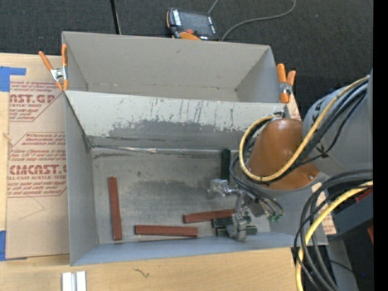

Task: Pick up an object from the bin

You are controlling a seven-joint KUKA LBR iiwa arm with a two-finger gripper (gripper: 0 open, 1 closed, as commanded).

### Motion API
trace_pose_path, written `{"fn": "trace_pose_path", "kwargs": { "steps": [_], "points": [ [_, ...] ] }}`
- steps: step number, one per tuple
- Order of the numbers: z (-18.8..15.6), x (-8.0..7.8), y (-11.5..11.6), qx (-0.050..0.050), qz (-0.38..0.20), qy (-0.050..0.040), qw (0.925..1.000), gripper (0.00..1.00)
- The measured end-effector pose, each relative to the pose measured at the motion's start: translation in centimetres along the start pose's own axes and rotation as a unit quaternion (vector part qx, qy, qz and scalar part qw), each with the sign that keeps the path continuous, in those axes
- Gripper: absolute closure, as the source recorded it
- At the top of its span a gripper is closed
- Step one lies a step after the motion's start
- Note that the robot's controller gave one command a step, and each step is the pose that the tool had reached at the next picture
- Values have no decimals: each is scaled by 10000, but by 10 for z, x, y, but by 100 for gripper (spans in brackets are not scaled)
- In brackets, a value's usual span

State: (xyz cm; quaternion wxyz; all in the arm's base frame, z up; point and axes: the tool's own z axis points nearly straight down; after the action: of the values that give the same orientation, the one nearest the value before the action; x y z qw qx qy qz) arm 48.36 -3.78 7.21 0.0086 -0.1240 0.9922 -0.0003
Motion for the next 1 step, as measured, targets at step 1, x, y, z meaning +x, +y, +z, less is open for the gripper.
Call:
{"fn": "trace_pose_path", "kwargs": {
  "steps": [1],
  "points": [
    [-1,0,0,-1,4,11,10000,100]
  ]
}}
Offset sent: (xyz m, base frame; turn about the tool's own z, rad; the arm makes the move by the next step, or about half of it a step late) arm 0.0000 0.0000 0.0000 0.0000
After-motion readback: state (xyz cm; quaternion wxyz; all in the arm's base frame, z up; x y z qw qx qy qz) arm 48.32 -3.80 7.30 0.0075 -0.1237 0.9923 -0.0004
